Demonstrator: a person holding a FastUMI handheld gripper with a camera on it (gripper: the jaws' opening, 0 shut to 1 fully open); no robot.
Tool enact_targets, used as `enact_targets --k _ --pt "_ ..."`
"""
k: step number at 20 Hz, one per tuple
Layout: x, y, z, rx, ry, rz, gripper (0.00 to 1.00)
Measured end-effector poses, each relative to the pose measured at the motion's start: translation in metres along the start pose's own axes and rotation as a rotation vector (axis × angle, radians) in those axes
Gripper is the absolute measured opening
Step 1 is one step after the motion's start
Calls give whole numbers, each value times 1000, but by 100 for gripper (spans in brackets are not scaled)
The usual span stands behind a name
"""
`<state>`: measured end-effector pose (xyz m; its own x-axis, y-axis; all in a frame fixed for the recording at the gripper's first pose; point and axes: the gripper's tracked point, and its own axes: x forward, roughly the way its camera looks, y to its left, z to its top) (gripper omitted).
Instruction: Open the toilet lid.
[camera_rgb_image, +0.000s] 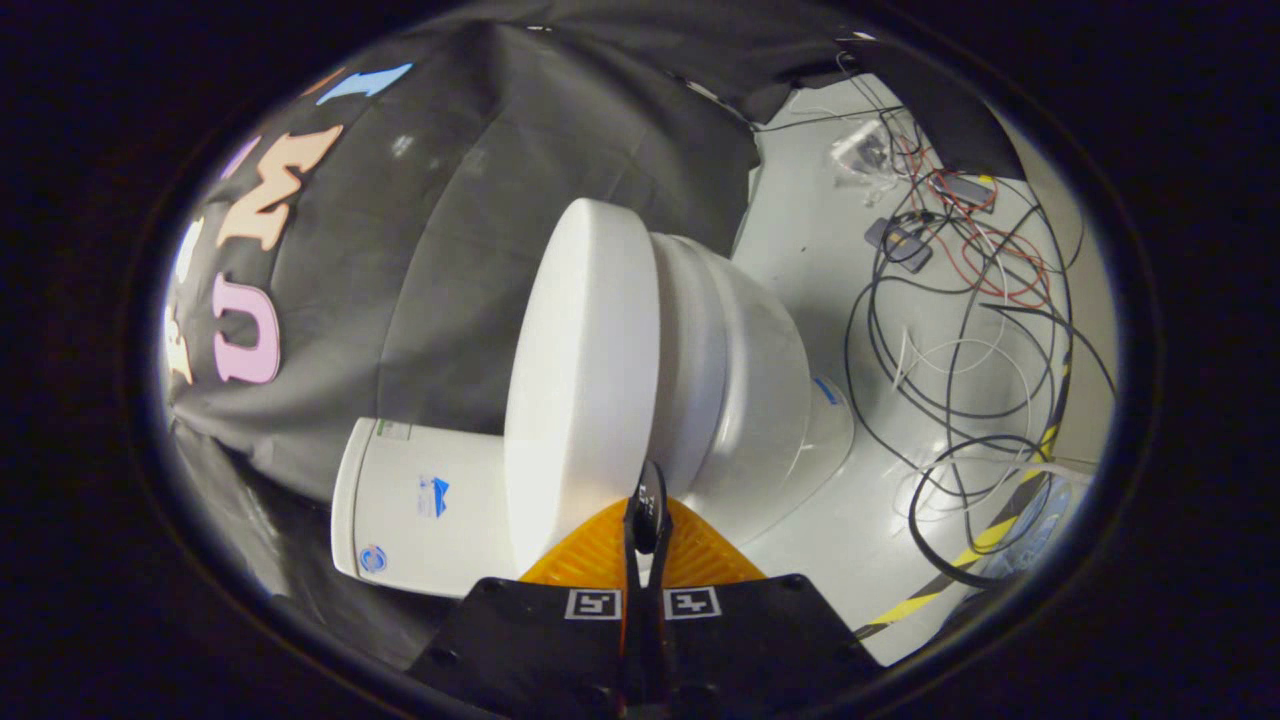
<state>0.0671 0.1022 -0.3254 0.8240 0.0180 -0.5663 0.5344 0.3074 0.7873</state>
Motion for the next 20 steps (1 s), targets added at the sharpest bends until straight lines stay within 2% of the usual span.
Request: enact_targets --k 5,10,20 --pt "-14 31 6 -35 -86 -9 2" --pt "-32 52 16 -126 -127 -57 1" --pt "-54 102 15 -246 -176 -76 1"
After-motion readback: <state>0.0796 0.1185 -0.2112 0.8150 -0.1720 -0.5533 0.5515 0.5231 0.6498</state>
